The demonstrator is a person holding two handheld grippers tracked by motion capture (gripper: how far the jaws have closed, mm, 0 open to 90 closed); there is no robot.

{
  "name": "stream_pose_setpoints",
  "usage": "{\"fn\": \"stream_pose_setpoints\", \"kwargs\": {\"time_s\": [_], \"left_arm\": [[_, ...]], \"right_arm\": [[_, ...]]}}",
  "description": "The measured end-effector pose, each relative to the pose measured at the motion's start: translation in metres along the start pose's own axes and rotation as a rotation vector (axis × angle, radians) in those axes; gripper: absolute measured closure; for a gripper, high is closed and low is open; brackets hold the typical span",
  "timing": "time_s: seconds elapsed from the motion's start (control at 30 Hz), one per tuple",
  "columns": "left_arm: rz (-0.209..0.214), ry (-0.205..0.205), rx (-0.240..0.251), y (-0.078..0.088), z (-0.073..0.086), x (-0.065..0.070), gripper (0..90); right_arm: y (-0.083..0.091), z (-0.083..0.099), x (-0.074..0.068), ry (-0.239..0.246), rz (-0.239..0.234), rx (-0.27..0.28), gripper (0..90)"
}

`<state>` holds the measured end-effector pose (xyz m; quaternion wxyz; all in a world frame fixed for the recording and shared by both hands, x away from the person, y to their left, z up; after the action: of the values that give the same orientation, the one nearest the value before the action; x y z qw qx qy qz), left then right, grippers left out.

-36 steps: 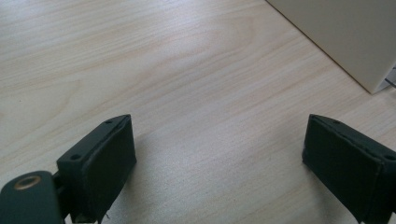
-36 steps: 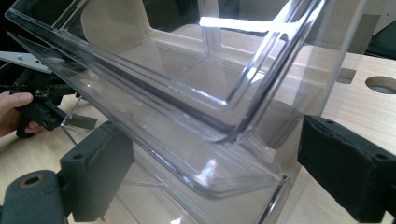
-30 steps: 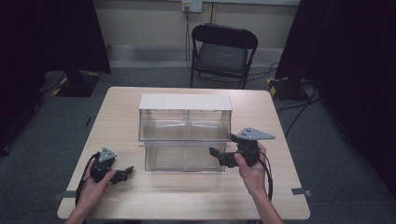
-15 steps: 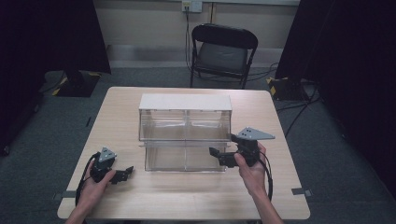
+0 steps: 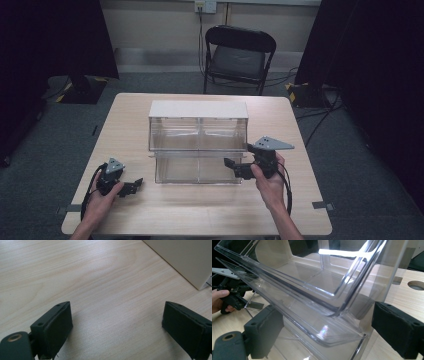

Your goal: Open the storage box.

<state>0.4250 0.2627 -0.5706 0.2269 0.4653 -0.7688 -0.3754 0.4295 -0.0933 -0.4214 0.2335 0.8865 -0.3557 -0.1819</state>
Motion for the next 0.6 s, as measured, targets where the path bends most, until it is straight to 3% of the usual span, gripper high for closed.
{"fn": "stream_pose_setpoints", "kwargs": {"time_s": [0.6], "left_arm": [[-0.001,-0.004,-0.003,0.0002,0.0003,-0.0003,8.9]], "right_arm": [[0.0,0.0,0.0001,0.001,0.002,-0.001,9.8]]}}
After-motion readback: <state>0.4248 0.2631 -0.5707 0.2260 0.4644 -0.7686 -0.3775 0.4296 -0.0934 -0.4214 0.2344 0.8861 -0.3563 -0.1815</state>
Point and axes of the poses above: each handheld gripper's, and its own axes: y roughly backward along the jaws, z roughly out of its underside, x roughly to its right, the point moved 10 cm from there along -y, roughly forward along the jaws, and after that the axes turned 9 degrees about -x, right-handed, at the moved point
